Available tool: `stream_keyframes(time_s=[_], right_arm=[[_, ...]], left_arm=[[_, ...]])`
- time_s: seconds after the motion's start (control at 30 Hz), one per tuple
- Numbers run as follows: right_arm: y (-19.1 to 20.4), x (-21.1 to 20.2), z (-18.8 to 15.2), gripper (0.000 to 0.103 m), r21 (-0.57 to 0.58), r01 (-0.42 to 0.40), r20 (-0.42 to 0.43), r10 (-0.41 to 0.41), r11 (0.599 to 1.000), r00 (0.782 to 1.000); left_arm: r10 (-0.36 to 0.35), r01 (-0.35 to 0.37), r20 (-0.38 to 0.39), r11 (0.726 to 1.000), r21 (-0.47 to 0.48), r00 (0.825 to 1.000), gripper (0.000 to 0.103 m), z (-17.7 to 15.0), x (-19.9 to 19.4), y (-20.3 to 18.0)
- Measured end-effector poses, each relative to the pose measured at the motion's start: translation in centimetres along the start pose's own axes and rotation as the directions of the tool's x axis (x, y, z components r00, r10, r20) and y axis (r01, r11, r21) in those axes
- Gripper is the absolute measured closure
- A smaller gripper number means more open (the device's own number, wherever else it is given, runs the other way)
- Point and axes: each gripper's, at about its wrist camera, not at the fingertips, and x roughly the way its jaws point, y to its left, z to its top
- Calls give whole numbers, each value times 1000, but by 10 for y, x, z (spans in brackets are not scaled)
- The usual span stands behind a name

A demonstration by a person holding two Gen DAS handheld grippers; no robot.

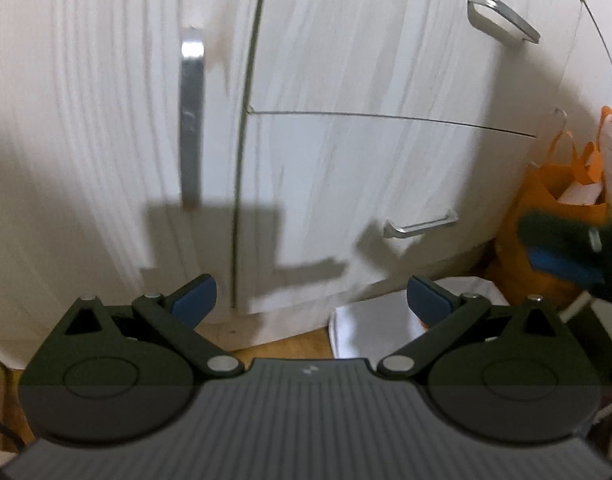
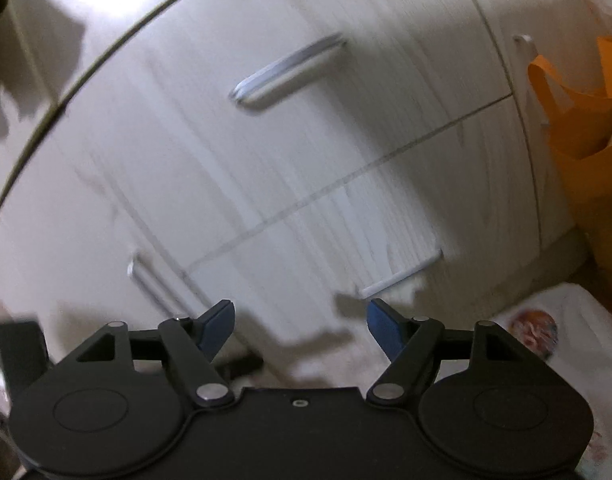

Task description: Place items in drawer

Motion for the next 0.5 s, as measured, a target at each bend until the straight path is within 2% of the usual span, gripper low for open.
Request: stream_keyframes(time_s=[0.03,0.13,0.23,0.37,0.5], right_arm=[[-4,4,-4,25,-14,6,-14,-7,1000,1000],[2,-24,-9,25,-54,44,-13,-45,998,999],[-7,0,-4,23,-47,77,-6,-78,996,997],[-8,-6,-2,23,-48,131,-12,-131,990,991],[4,-10,-7,21,-119,194,-31,-199,974,979]], left_arm=[[11,-11,6,1000,2,1000,0,0,-2,-1],[44,-44,22,999,9,999,0,0,-9,-4],[59,-60,19,998,26,998,0,-2,-9,-11],[65,-66,22,996,61,998,0,-5,-11,-21],[65,-67,20,994,90,998,0,-10,-15,-29]])
